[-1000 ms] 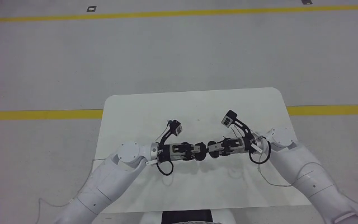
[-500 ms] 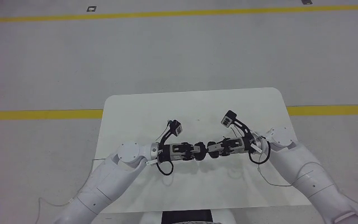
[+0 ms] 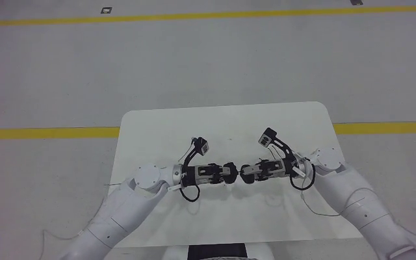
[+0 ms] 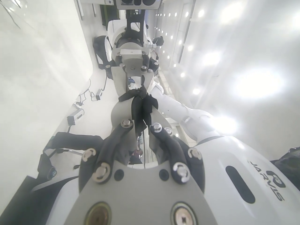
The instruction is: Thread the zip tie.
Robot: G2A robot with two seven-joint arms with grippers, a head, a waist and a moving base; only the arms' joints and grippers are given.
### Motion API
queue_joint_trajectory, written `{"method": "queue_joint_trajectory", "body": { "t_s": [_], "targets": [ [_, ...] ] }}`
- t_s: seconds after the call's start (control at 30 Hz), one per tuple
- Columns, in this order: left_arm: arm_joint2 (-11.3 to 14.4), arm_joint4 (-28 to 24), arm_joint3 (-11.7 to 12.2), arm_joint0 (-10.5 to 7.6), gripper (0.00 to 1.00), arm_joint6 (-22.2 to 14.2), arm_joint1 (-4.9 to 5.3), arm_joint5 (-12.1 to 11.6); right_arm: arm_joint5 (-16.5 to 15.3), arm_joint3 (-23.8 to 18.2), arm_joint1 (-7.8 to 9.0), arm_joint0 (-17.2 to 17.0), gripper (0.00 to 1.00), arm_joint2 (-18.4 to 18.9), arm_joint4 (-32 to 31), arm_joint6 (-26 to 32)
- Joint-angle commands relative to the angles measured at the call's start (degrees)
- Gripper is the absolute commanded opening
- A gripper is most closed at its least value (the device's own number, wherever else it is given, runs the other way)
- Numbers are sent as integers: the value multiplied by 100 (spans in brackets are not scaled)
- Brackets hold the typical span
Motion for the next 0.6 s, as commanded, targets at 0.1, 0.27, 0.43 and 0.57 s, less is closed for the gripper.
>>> {"method": "queue_joint_trajectory", "body": {
  "t_s": [0.1,0.27,0.43,0.57],
  "targets": [
    [-204,297,-87,101,0,-109,89,-177,4,200,40,-10,100,250,3,0],
    [-294,477,-105,132,0,-240,143,-295,-141,286,78,31,100,429,-326,-149],
    [-306,529,-116,127,0,-217,148,-328,-141,286,78,31,100,429,-326,-149],
    [-306,529,-116,127,0,-217,148,-328,-141,286,78,31,100,429,-326,-149]
  ]
}}
